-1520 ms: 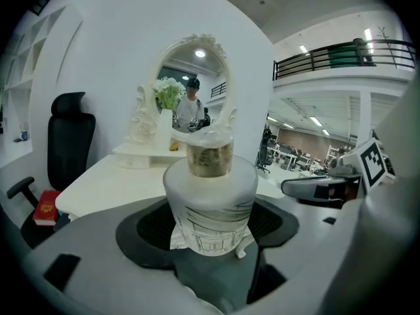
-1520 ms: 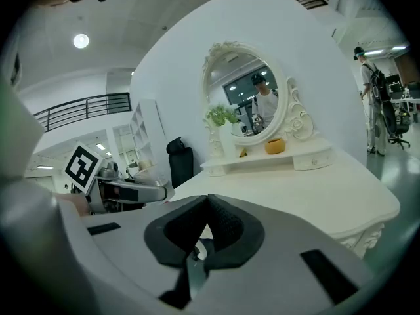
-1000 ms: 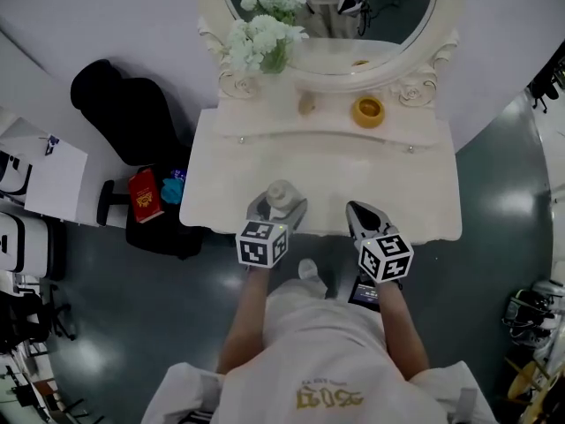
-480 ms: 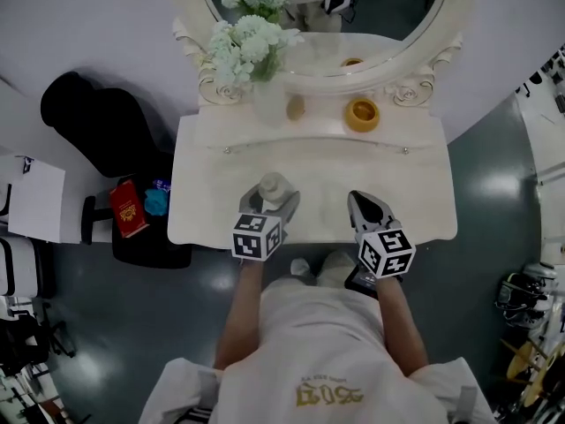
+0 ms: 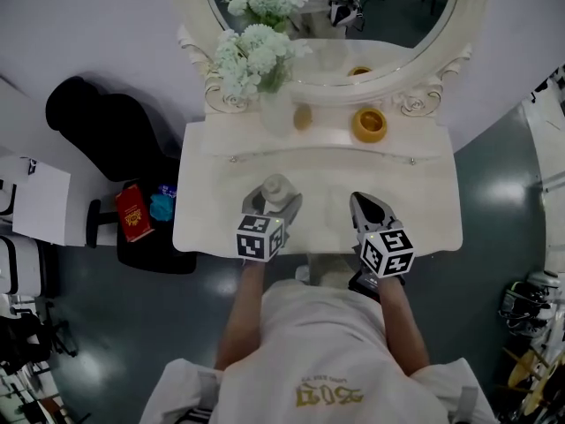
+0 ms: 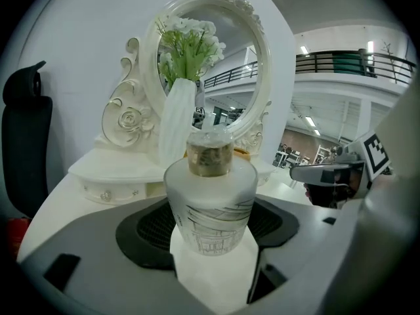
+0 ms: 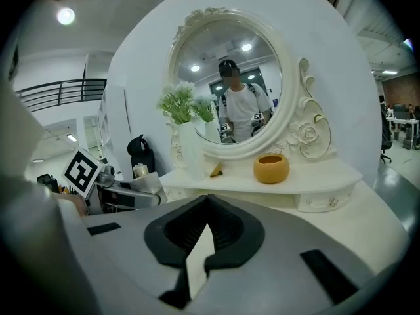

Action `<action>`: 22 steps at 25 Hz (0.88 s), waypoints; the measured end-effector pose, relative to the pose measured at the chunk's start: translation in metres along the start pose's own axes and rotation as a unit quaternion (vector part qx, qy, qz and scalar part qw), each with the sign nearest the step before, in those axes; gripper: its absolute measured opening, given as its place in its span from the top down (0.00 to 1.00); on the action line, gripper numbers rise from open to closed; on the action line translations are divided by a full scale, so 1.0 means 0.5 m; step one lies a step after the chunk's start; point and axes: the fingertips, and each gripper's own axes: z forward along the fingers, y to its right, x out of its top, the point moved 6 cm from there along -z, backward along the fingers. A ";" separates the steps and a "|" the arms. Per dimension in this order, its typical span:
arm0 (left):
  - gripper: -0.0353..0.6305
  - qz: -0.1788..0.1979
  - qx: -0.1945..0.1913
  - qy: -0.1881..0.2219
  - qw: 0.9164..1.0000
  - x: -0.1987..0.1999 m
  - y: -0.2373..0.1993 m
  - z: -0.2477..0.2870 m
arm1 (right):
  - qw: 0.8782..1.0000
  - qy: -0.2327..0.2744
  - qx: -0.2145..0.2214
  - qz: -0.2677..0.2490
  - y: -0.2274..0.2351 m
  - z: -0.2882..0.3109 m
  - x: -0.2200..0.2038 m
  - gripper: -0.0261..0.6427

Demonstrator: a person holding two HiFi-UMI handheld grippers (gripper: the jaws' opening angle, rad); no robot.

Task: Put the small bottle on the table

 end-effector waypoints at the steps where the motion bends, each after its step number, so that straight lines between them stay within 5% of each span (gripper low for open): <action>1: 0.43 -0.001 0.002 0.000 1.000 0.000 -0.003 0.002 | 1.000 -0.001 0.001 0.001 0.003 0.004 0.002 0.94; 22: 0.43 0.019 0.020 -0.072 0.997 -0.061 -0.036 0.116 | 0.998 -0.061 0.016 0.025 0.066 0.090 -0.043 0.94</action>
